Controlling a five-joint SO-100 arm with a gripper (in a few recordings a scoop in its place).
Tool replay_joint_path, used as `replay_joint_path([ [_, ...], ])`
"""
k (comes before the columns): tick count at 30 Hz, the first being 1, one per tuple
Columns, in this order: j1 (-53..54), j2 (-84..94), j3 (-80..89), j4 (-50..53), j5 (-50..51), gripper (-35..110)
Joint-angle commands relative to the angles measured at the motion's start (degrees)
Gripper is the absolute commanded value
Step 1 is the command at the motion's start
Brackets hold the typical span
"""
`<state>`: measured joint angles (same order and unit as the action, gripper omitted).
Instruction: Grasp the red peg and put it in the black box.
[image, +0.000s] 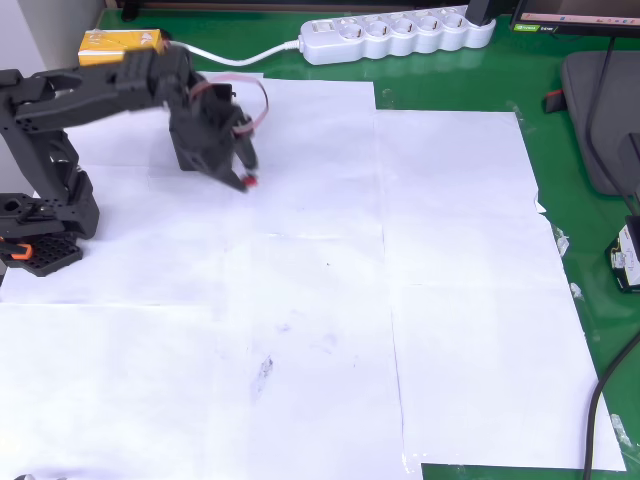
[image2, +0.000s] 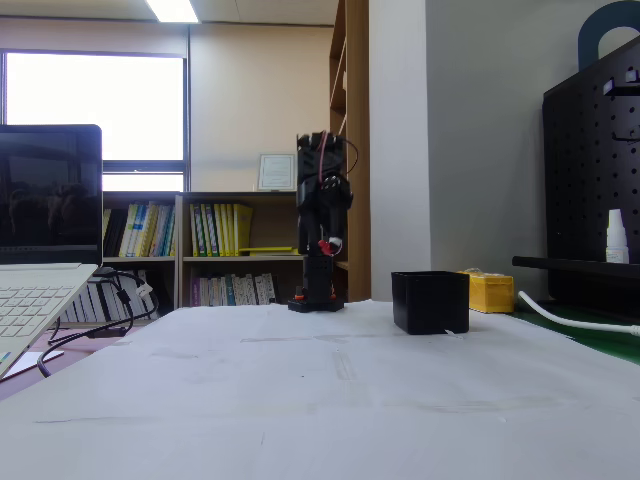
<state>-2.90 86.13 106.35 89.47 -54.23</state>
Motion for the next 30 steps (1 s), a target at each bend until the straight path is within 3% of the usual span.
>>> replay_joint_path([
  [1,-6.77,-2.02,5.54,4.92,3.16,0],
  [15,-33.66,-1.23,5.45,11.16,21.45,0],
  [21,-36.39,6.15,8.09,6.59,26.46,0],
  [30,-35.86,15.82,11.25,-0.44,26.1,0],
])
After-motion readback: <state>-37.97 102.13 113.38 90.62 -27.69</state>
